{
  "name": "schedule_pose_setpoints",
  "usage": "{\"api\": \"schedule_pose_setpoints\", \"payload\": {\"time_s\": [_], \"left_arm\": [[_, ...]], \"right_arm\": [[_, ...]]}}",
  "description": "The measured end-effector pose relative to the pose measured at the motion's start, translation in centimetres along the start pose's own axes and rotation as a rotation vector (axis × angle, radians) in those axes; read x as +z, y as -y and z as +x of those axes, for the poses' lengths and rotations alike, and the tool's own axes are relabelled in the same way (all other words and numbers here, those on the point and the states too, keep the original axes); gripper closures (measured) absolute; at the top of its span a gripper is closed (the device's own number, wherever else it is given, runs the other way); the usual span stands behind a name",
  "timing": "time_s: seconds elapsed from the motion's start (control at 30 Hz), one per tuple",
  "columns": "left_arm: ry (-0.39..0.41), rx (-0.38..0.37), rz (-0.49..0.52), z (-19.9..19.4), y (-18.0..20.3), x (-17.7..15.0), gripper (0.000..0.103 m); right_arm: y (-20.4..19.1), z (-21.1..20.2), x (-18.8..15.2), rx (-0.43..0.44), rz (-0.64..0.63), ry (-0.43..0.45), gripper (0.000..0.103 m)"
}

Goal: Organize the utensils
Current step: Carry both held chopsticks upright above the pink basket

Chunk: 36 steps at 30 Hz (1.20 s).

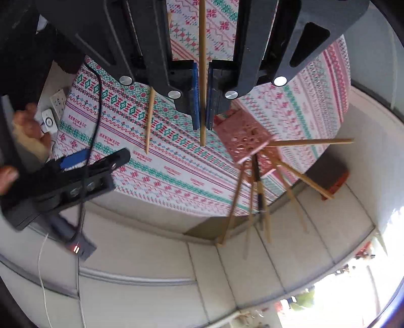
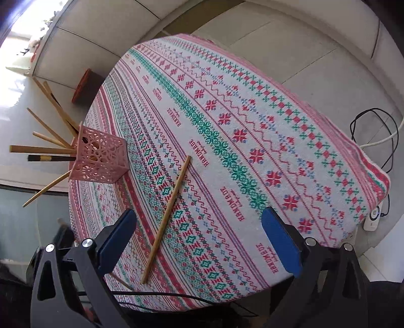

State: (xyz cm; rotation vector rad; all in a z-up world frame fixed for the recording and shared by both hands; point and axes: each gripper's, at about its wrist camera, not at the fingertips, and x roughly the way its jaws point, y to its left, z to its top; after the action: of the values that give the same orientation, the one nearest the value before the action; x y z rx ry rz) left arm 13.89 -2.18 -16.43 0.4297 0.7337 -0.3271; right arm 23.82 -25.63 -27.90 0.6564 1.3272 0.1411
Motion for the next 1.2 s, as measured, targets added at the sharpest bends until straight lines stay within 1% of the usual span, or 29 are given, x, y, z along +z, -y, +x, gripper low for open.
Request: {"api": "schedule_pose_setpoints", "payload": {"time_s": [0.07,0.13,0.17,0.2,0.3,0.33,0.37,0.4,0.43,0.47,0.5,0.57,0.63,0.7,0.73,0.8,0.87,0.93,1.0,1.1,1.2], "left_arm": [[0.061,0.035,-0.072,-2.9,-1.7,-0.9,0.099],[0.108,0.057,-0.135,-5.0,-3.3,-1.7,0.099],[0.13,0.066,-0.16,-5.9,-3.9,-2.0,0.099],[0.146,0.073,-0.176,-6.4,-4.2,-2.1,0.099],[0.195,0.082,-0.234,-8.0,-5.5,-2.7,0.099],[0.211,0.083,-0.251,-8.4,-5.8,-3.0,0.099],[0.226,0.083,-0.264,-8.8,-6.0,-3.1,0.099],[0.237,0.081,-0.274,-8.8,-6.3,-2.8,0.099],[0.243,0.078,-0.286,-9.0,-6.6,-2.8,0.099],[0.248,0.078,-0.296,-9.1,-6.9,-2.7,0.099],[0.253,0.077,-0.306,-9.1,-7.3,-2.8,0.099],[0.259,0.063,-0.336,-9.5,-7.6,-3.0,0.099],[0.265,0.051,-0.368,-9.8,-8.3,-3.0,0.099],[0.27,0.022,-0.404,-10.2,-8.8,-3.1,0.099],[0.272,0.011,-0.418,-10.4,-8.9,-3.2,0.099],[0.274,-0.014,-0.444,-10.7,-9.2,-3.2,0.099],[0.272,-0.04,-0.467,-11.1,-9.4,-3.2,0.099],[0.277,-0.057,-0.481,-11.6,-9.4,-3.0,0.099],[0.277,-0.07,-0.486,-12.2,-9.2,-2.8,0.099],[0.277,-0.081,-0.493,-12.9,-8.8,-2.6,0.099],[0.281,-0.09,-0.501,-14.0,-8.3,-2.3,0.099]], "right_arm": [[-1.2,1.9,0.4,-0.047,0.027,-0.023,0.008],[-2.3,3.6,0.9,-0.097,0.05,-0.04,0.015],[-2.9,4.4,1.2,-0.126,0.063,-0.051,0.022],[-3.4,5.1,1.4,-0.155,0.079,-0.056,0.026],[-5.1,6.1,1.8,-0.236,0.115,-0.036,0.026],[-5.7,6.4,1.8,-0.273,0.114,-0.026,0.028],[-6.4,6.6,1.7,-0.337,0.108,-0.01,0.041],[-6.9,6.7,1.6,-0.398,0.101,0.005,0.057],[-7.2,6.8,1.6,-0.435,0.091,0.018,0.065],[-7.4,6.8,1.6,-0.444,0.084,0.029,0.079],[-7.3,6.8,1.6,-0.437,0.091,0.038,0.093],[-6.5,6.5,1.7,-0.373,0.125,0.052,0.096],[-5.3,5.8,2.0,-0.287,0.142,0.074,0.097],[-4.4,4.4,1.7,-0.182,0.138,0.131,0.098],[-4.3,3.4,1.4,-0.149,0.124,0.162,0.098],[-4.7,1.1,0.7,-0.098,0.06,0.221,0.098],[-5.9,-1.8,-0.6,-0.072,-0.052,0.295,0.098],[-7.2,-5.1,-2.4,-0.053,-0.18,0.366,0.098],[-8.2,-8.1,-4.5,-0.014,-0.284,0.424,0.098],[-9.1,-11.8,-7.5,0.019,-0.393,0.483,0.098],[-10.0,-15.0,-9.8,0.066,-0.465,0.511,0.098]]}}
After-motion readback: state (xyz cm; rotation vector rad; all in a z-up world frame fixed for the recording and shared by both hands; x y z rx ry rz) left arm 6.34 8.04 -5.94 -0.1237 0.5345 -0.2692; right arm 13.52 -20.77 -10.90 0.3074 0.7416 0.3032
